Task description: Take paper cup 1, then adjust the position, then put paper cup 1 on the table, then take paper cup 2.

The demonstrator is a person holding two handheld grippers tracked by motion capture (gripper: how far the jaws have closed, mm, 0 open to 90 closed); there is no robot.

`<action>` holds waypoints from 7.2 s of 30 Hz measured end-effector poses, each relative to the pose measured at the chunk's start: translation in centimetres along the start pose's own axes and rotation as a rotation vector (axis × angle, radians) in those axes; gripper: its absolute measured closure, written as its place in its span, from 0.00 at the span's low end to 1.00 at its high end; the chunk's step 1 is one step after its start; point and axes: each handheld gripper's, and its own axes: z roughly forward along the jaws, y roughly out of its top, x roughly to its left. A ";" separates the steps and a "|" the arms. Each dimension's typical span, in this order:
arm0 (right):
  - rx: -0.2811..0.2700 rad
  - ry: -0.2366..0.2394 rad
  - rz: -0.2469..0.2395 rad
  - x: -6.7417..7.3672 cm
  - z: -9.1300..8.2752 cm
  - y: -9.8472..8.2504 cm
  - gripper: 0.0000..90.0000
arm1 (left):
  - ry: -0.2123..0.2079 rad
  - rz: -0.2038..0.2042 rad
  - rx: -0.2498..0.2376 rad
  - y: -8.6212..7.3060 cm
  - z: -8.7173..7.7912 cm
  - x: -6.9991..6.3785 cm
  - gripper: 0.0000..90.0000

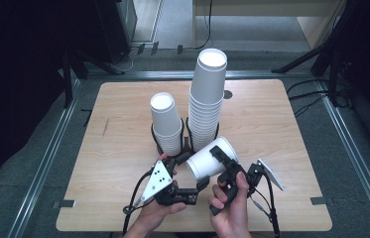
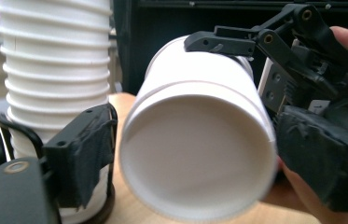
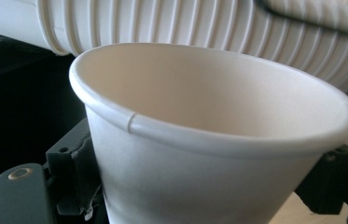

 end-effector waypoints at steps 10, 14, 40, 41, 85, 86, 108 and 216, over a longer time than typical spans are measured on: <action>-0.162 -0.106 -0.457 1.0 -1.0 2.3 0.17 | 0.017 -0.041 0.039 0.3 -0.8 1.4 0.07; -0.214 -0.158 -0.662 1.3 -1.4 3.0 0.17 | 0.043 -0.042 0.066 0.2 -1.0 2.0 0.07; -0.328 -0.341 -1.234 -0.2 -2.4 7.3 0.16 | 0.264 -0.108 0.155 -3.5 -6.6 6.9 0.07; -0.334 -0.348 -1.239 -0.3 -2.5 7.6 0.16 | 0.270 -0.109 0.156 -3.6 -6.8 7.0 0.07; -0.326 -0.572 -1.354 -6.4 4.5 14.3 0.16 | 0.355 -0.155 0.179 -5.3 -8.7 9.4 0.08; -0.329 -0.571 -1.353 -6.4 4.6 14.3 0.15 | 0.355 -0.156 0.179 -5.3 -8.7 9.4 0.08; -0.296 -0.631 -1.330 -7.8 5.1 15.0 0.15 | 0.362 -0.158 0.179 -5.3 -8.7 9.5 0.08; -0.133 -0.248 -1.367 11.5 3.1 7.5 0.00 | 0.394 0.019 0.090 3.1 6.3 3.4 0.00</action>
